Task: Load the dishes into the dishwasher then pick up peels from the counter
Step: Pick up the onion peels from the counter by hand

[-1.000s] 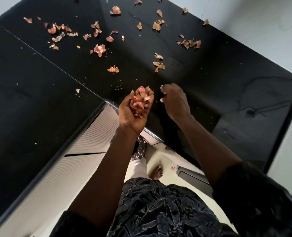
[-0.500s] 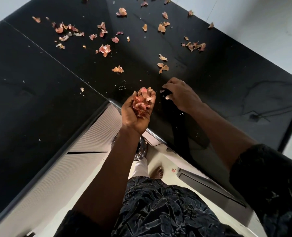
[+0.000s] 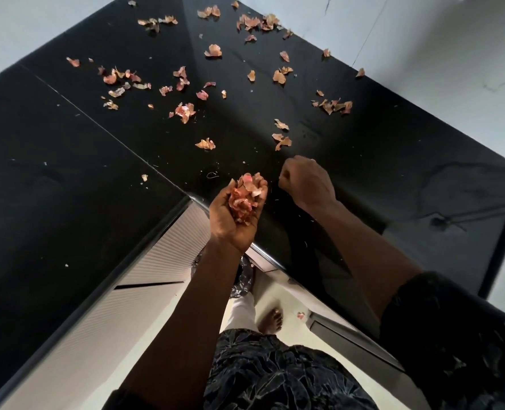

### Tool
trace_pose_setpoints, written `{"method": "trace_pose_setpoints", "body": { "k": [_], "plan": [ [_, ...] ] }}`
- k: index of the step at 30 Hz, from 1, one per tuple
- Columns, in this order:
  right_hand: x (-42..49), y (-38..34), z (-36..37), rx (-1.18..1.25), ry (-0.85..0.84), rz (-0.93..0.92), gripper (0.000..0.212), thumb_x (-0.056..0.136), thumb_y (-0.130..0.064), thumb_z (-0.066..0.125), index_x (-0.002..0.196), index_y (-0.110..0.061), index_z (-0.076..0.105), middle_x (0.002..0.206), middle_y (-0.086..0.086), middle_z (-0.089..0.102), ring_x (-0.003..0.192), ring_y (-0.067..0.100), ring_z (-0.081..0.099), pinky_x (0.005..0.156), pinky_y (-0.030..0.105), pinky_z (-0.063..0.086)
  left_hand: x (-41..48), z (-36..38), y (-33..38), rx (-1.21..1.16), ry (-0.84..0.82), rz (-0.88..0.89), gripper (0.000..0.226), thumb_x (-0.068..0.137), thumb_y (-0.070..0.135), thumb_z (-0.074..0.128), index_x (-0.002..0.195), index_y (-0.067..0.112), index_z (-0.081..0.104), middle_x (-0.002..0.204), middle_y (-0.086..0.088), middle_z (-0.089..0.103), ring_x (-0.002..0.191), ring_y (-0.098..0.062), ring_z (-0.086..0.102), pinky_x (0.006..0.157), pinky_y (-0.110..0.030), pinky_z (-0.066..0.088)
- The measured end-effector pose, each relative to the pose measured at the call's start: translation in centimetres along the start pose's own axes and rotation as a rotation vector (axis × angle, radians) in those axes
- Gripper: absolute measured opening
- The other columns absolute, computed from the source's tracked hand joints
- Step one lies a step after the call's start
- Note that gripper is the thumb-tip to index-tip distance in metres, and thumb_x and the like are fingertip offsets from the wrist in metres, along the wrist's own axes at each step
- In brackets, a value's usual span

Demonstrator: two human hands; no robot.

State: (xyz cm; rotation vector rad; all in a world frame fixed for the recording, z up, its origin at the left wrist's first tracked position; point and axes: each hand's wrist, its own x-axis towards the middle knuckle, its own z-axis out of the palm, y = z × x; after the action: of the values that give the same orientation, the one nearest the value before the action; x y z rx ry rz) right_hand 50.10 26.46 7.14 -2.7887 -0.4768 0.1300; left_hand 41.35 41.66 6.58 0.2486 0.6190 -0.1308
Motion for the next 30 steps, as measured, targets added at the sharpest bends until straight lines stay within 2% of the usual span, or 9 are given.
{"method": "trace_pose_setpoints", "body": {
  "k": [3,8,12,14,19,22,24,28,30],
  "plan": [
    [0.3,-0.9,-1.4,0.193,0.145,-0.006,0.015,0.093,-0.027,0.067,0.104,-0.018,0.067,0.099,-0.003,0.068,0.087,0.006,0.062,0.079,0.026,0.052,0.8,0.1,0.1,0.023,0.025,-0.013,0.044,0.101,0.024,0.05,0.134,-0.006,0.056,0.127,-0.023,0.066,0.109,-0.032,0.069,0.09,-0.038,0.06],
    [0.2,-3.4,-2.9,0.231,0.008,-0.256,0.017,0.097,-0.025,0.061,0.104,-0.015,0.072,0.1,-0.003,0.066,0.083,0.005,0.061,0.074,0.024,0.052,1.8,1.2,0.5,0.119,0.034,-0.004,0.03,0.101,0.024,0.049,0.112,0.003,0.067,0.109,-0.013,0.07,0.095,-0.023,0.07,0.092,-0.035,0.057],
    [3.6,-2.3,-3.5,0.333,0.085,-0.162,0.011,0.091,-0.025,0.072,0.096,-0.017,0.067,0.086,-0.009,0.062,0.073,-0.002,0.056,0.069,0.01,0.044,2.9,2.0,1.1,0.077,0.023,-0.021,0.036,0.103,0.025,0.047,0.12,-0.001,0.065,0.123,-0.02,0.066,0.104,-0.029,0.069,0.087,-0.037,0.06],
    [6.6,-0.9,-3.6,0.333,0.13,-0.024,0.015,0.093,-0.02,0.071,0.105,-0.012,0.068,0.093,-0.004,0.067,0.078,-0.002,0.06,0.073,0.007,0.044,3.1,2.1,1.5,0.059,0.02,-0.029,0.038,0.103,0.026,0.046,0.122,-0.002,0.064,0.126,-0.021,0.065,0.11,-0.032,0.068,0.085,-0.037,0.06],
    [12.6,1.9,-2.7,0.099,0.057,0.16,0.024,0.098,-0.012,0.06,0.121,-0.01,0.067,0.119,0.01,0.068,0.113,0.022,0.064,0.091,0.03,0.048,3.3,1.9,2.3,0.063,0.035,-0.044,0.041,0.104,0.026,0.047,0.13,-0.003,0.061,0.126,-0.021,0.067,0.11,-0.032,0.068,0.086,-0.038,0.06],
    [13.6,1.5,-1.8,-0.013,-0.038,0.086,0.031,0.1,-0.01,0.056,0.13,-0.012,0.062,0.127,0.011,0.061,0.118,0.025,0.059,0.084,0.031,0.042,3.2,2.0,2.6,0.063,0.044,-0.048,0.043,0.104,0.026,0.047,0.135,-0.003,0.056,0.124,-0.021,0.068,0.107,-0.032,0.07,0.087,-0.038,0.06],
    [13.6,1.3,-1.1,-0.074,-0.07,0.021,0.029,0.099,-0.009,0.054,0.126,-0.013,0.064,0.129,0.012,0.06,0.124,0.029,0.055,0.092,0.037,0.044,3.2,2.0,2.8,0.069,0.038,-0.054,0.046,0.104,0.025,0.047,0.139,-0.004,0.053,0.123,-0.021,0.068,0.106,-0.031,0.07,0.087,-0.037,0.061],
    [13.2,2.5,-0.9,-0.07,-0.034,-0.014,0.018,0.1,-0.008,0.05,0.096,-0.013,0.067,0.097,0.007,0.062,0.096,0.023,0.063,0.079,0.032,0.047,3.5,2.0,3.0,0.098,0.033,-0.043,0.045,0.103,0.025,0.048,0.138,-0.003,0.054,0.125,-0.021,0.066,0.11,-0.032,0.069,0.09,-0.038,0.06],
    [12.8,3.5,-1.3,-0.042,-0.003,0.031,0.018,0.1,-0.008,0.052,0.095,-0.012,0.069,0.096,0.007,0.065,0.091,0.021,0.063,0.076,0.029,0.046,3.6,2.0,3.1,0.1,0.036,-0.044,0.044,0.103,0.025,0.049,0.136,-0.003,0.055,0.125,-0.022,0.066,0.112,-0.033,0.068,0.092,-0.039,0.059]
  ]
}}
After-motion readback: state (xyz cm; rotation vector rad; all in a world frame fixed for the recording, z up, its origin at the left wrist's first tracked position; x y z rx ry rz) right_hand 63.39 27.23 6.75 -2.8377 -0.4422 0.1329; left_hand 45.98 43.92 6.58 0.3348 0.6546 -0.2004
